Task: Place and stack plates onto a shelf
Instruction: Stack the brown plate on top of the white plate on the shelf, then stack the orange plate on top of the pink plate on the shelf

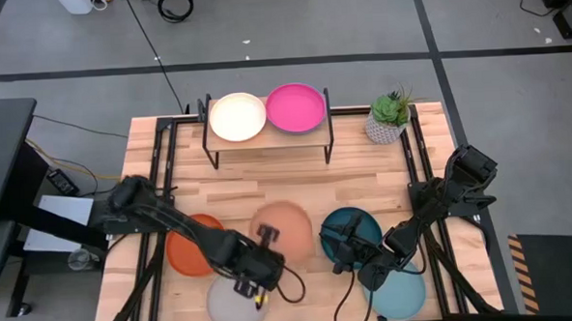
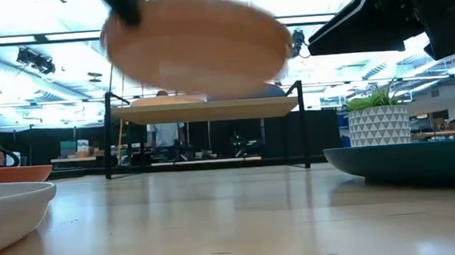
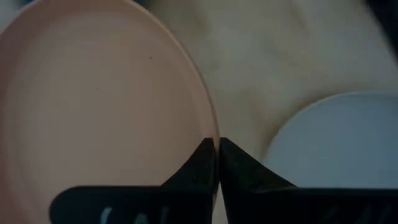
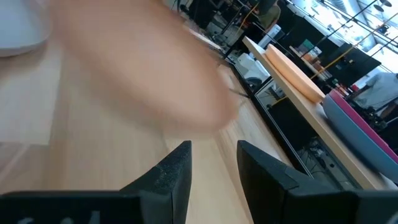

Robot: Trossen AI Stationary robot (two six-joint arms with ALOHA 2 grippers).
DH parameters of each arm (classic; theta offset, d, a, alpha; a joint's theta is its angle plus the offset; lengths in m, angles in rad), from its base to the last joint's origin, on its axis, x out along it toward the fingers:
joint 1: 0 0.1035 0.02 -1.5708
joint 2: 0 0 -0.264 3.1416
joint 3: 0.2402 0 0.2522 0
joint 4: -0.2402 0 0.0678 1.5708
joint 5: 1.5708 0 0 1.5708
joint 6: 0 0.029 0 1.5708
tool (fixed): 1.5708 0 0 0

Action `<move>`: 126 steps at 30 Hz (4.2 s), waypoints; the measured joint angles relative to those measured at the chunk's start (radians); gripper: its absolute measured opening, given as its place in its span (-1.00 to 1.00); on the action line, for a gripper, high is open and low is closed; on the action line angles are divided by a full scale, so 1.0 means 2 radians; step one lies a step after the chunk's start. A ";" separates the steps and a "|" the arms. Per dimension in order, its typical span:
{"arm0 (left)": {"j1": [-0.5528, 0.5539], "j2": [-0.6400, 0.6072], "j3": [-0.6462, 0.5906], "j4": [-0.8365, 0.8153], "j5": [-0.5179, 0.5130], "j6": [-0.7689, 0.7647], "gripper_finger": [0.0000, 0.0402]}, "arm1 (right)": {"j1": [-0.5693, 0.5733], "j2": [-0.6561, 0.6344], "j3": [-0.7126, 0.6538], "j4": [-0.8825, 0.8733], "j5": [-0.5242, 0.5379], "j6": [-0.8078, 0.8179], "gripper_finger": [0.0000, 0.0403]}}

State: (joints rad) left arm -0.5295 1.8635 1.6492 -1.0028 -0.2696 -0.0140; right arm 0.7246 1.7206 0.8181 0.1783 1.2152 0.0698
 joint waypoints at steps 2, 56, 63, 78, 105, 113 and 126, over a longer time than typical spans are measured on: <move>0.006 -0.023 0.019 -0.047 -0.051 -0.001 -0.93 | 0.000 0.000 0.000 0.000 0.000 0.002 -0.33; 0.467 -0.150 -0.100 0.019 0.009 0.182 -0.49 | -0.003 0.000 0.000 -0.010 -0.016 0.034 -0.33; 0.439 -0.151 -0.033 -0.026 0.038 0.150 -0.30 | -0.003 0.000 0.000 -0.011 -0.016 0.035 -0.33; 0.149 -0.143 -0.220 0.111 0.170 -0.026 -0.29 | -0.006 0.000 0.000 -0.038 -0.016 0.059 -0.33; 0.049 -0.040 -0.219 -0.002 0.157 -0.466 -0.29 | -0.033 0.000 0.000 -0.022 -0.046 0.047 -0.33; 0.047 -0.040 -0.219 -0.042 0.166 -0.499 -0.29 | -0.033 0.000 0.000 -0.022 -0.046 0.042 -0.33; 0.047 -0.038 -0.250 -0.019 0.172 -0.511 -0.29 | -0.034 0.000 0.000 -0.022 -0.046 0.036 -0.33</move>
State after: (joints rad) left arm -0.4362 1.7870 1.1491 -1.0412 0.0753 -1.0359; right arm 0.6576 1.7214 0.8177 0.1336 1.1236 0.1411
